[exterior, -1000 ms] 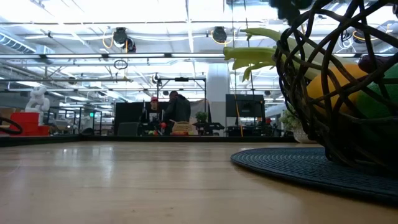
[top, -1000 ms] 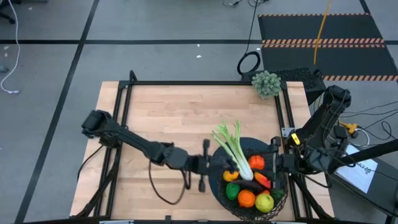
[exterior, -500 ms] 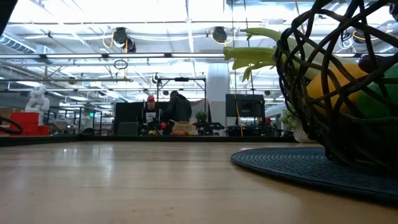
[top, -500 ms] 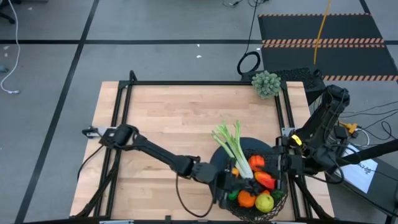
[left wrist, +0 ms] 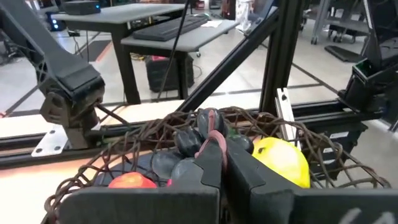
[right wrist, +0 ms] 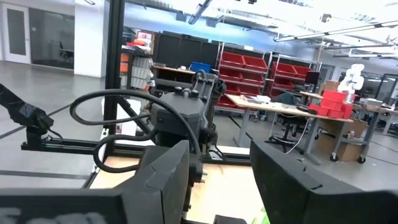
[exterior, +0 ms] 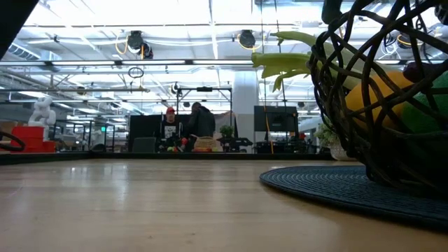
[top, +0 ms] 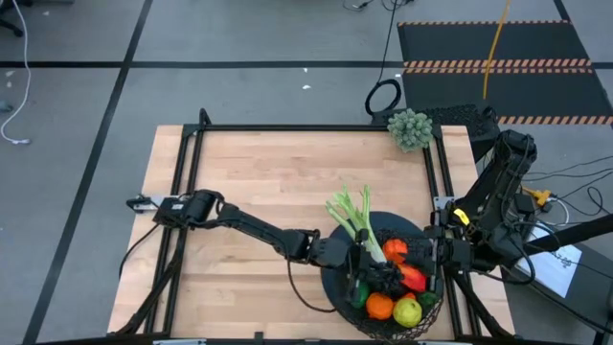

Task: Build produce basket
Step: Put the grapes into the wire basket

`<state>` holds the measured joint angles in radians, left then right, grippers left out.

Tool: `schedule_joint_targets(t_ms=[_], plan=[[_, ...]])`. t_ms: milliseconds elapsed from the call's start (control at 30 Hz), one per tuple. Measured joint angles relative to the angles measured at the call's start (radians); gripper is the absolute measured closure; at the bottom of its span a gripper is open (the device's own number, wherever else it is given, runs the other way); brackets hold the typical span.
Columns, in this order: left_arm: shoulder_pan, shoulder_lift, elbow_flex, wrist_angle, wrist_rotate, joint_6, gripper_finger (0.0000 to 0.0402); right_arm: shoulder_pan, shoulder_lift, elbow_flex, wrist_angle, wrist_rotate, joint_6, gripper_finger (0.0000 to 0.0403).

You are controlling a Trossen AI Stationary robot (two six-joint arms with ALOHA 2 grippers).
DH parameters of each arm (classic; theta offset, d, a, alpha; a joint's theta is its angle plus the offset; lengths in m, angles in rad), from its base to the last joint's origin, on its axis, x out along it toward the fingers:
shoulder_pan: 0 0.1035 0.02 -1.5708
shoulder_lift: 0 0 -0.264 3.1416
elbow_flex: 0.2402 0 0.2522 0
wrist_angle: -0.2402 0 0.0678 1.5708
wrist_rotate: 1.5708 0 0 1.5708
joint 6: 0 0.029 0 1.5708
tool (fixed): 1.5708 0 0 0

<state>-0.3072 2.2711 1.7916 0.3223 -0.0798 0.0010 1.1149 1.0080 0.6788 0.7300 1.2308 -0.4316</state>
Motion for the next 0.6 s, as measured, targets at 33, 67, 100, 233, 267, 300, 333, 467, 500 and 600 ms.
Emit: schedule_joint_targets(t_ms=[33,67,100,233,267,300,333,467,500,600], plan=[[0.004,0.000,0.000,0.001,0.000,0.000,0.0399,0.000,0.000,0.000,0.000,0.000,0.000,0.0239],[0.007,0.000,0.000,0.002,0.001,0.000,0.0399,0.000,0.000,0.000,0.000,0.000,0.000,0.0239],[0.011,0.000,0.000,0.003,0.001,-0.003,0.0398,0.000,0.000,0.000,0.000,0.000,0.000,0.0239],[0.035,0.000,0.000,-0.016,0.001,-0.024,0.0390,0.000,0.000,0.000,0.000,0.000,0.000,0.0239],[0.040,0.000,0.000,-0.025,0.000,-0.035,0.0388,0.000,0.000,0.000,0.000,0.000,0.000,0.0239],[0.046,0.000,0.000,-0.033,0.000,-0.039,0.0387,0.000,0.000,0.000,0.000,0.000,0.000,0.0239],[0.051,0.000,0.000,-0.038,-0.001,-0.044,0.0387,0.000,0.000,0.000,0.000,0.000,0.000,0.0239],[0.060,0.000,0.000,-0.057,-0.007,-0.092,0.0375,0.000,0.000,0.000,0.000,0.000,0.000,0.0239],[0.060,0.000,0.000,-0.065,-0.009,-0.103,0.0365,0.000,0.000,0.000,0.000,0.000,0.000,0.0239],[0.060,-0.004,0.000,-0.089,-0.018,-0.131,0.0320,0.000,0.000,0.000,-0.003,0.000,0.000,0.0239]])
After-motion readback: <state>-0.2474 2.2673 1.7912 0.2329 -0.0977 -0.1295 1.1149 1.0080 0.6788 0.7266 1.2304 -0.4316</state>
